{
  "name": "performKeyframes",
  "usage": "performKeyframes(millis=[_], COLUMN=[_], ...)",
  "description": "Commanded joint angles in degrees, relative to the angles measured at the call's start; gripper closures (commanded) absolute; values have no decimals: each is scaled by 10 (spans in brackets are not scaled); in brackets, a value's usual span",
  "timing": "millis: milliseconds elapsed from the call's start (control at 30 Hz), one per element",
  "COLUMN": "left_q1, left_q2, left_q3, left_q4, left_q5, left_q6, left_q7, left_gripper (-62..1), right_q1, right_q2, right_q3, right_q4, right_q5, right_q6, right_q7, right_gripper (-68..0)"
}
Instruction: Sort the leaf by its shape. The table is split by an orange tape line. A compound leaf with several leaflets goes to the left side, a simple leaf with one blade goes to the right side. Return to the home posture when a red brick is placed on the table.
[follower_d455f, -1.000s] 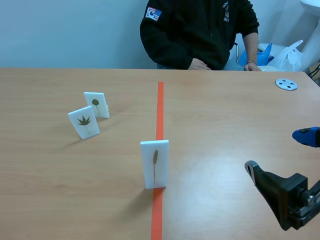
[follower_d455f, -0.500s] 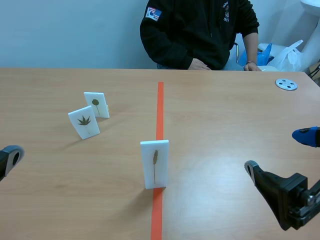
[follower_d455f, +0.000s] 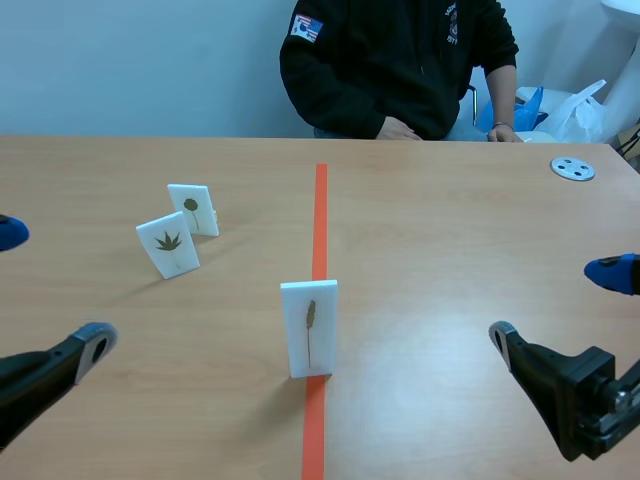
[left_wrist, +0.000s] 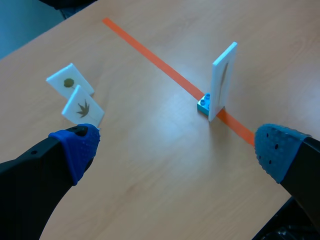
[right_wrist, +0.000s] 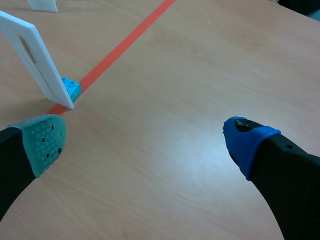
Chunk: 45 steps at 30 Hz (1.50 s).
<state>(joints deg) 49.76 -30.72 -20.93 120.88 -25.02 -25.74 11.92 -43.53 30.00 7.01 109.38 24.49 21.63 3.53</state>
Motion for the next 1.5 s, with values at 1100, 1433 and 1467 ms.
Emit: performKeyframes(millis=[1100, 1433, 1467], left_q1=[-403, -479, -487], left_q2=[57, 131, 138], left_q3=[410, 469, 472], left_q4=[-454, -562, -573], left_q5=[129, 170, 173], left_q6=[-32, -23, -23], left_q7=[-205, -255, -262], left_gripper=[-623, -623, -623], right_q1=[18, 18, 18], right_q2=[1, 1, 1], right_q3=[2, 2, 2], right_q4=[11, 11, 11], right_q5=[2, 2, 2], right_q6=[-9, -9, -9], right_q7=[7, 7, 7], right_gripper=[-659, -659, -659])
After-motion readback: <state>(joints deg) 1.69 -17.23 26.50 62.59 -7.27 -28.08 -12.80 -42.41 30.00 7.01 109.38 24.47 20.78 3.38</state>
